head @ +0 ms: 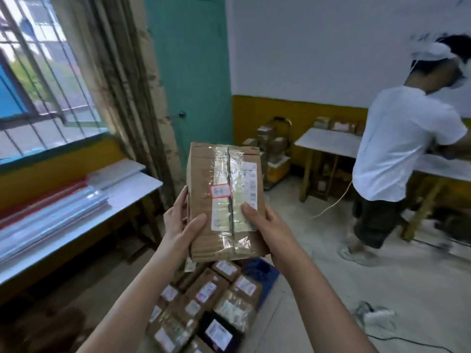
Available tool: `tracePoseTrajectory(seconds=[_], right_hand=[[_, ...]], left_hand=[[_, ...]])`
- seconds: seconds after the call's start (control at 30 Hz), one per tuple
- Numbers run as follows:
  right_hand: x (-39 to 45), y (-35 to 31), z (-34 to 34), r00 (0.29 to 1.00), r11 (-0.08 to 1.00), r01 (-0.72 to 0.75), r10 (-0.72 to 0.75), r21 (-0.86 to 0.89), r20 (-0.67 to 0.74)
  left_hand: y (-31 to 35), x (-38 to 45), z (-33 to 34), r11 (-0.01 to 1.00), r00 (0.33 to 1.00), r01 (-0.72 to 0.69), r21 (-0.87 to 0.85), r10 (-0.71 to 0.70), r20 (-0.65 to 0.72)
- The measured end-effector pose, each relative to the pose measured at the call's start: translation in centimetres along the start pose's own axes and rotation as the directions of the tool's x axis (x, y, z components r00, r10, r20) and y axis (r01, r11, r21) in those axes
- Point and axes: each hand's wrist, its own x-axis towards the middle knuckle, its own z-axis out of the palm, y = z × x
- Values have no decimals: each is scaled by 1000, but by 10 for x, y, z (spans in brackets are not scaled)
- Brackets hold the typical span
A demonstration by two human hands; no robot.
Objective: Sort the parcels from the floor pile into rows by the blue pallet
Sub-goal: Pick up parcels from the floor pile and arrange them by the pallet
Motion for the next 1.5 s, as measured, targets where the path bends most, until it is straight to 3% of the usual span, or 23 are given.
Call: tracePoseTrajectory(seconds=[0.2, 0.47, 0.67, 0.77, 0.9, 1.0, 1.17, 1.27, 1.37, 1.5], right_hand=[[99, 19, -76, 998, 999, -46, 47, 16, -46], [232, -19, -150, 974, 972, -226, 223, 61, 48], [323, -5, -210, 941, 941, -330, 321, 76, 110], [379, 6, -257, 925, 929, -366, 357, 58, 131], [443, 25, -318, 890, 917, -399, 395, -30, 230], [489, 58, -354, 859, 883, -466, 465, -51, 214], [537, 147, -379, 810, 816, -577, 576, -19, 110], [550, 208, -391, 776, 779, -627, 621, 28, 109], [558, 275, -401, 768, 760, -641, 636, 106, 81], [566, 382, -408, 752, 751, -640, 656, 163, -68]], left_hand=[[-70, 119, 60, 990, 991, 106, -88, -99, 86], [-111, 248, 124, 887, 940, 337, -316, -300, 161], [-151, 316, 164, 865, 904, 425, -268, -420, 76], [-160, 350, 192, 864, 882, 471, -179, -460, 98], [-174, 388, 235, 765, 771, 636, -97, -629, 97], [-195, 420, 261, 701, 702, 712, -52, -706, 94], [-258, 460, 284, 739, 738, 647, 189, -669, 88], [-315, 468, 286, 778, 759, 564, 277, -621, 198], [-382, 464, 285, 726, 727, 583, 365, -667, 165], [-489, 449, 296, 691, 715, 600, 403, -689, 118]])
